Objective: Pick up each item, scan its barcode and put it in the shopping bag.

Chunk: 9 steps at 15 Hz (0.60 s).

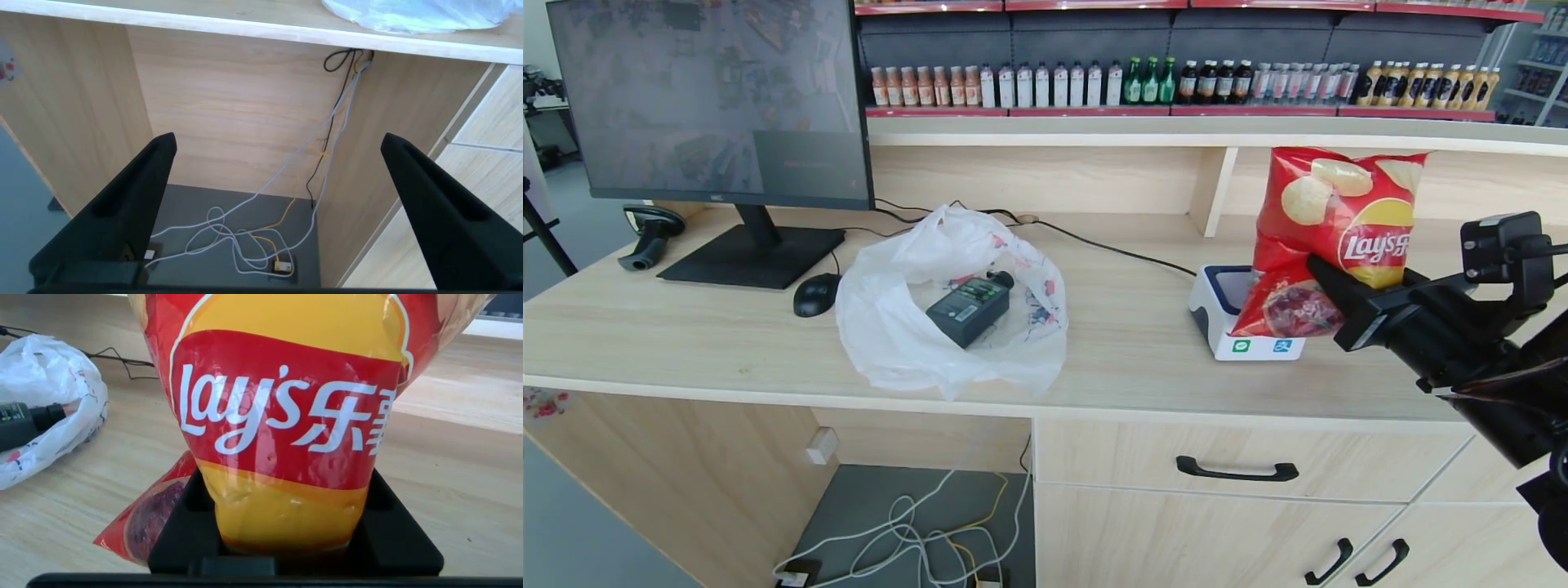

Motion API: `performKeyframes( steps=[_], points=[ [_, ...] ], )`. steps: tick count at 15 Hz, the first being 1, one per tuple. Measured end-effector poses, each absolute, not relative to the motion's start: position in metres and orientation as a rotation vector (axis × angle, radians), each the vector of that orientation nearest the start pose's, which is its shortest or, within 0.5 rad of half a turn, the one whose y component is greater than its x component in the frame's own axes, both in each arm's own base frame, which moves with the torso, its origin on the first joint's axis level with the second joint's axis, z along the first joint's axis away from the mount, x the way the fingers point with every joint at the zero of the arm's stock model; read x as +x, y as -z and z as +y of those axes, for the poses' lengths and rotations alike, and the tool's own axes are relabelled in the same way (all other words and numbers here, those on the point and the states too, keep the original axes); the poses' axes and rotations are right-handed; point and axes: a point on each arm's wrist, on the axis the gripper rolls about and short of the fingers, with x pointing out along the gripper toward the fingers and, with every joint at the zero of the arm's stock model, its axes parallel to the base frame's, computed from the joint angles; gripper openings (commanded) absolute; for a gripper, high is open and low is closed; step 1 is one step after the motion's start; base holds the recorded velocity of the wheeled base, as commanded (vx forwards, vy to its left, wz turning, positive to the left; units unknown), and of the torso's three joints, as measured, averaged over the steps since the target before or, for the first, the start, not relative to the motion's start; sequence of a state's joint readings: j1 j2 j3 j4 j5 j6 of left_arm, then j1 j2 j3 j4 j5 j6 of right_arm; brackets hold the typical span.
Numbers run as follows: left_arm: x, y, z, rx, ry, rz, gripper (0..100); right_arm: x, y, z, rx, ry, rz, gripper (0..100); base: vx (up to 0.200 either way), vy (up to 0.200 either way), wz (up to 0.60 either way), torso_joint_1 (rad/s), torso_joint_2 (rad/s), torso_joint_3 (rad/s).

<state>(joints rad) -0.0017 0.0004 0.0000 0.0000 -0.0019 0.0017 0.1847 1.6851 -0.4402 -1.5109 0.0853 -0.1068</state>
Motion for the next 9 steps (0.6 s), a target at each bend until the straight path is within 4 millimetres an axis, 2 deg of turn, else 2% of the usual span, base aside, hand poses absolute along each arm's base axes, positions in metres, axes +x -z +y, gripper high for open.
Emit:
performKeyframes(
  steps=[9],
  points=[
    [-0.0228, -0.0755, 0.0, 0.0, 0.003, 0.0, 100, 0.2602, -0.1828, 0.0503, -0.094, -0.253, -0.278, 0, 0.0, 0.0, 0.0, 0.0, 0.0, 0.0]
  ],
)
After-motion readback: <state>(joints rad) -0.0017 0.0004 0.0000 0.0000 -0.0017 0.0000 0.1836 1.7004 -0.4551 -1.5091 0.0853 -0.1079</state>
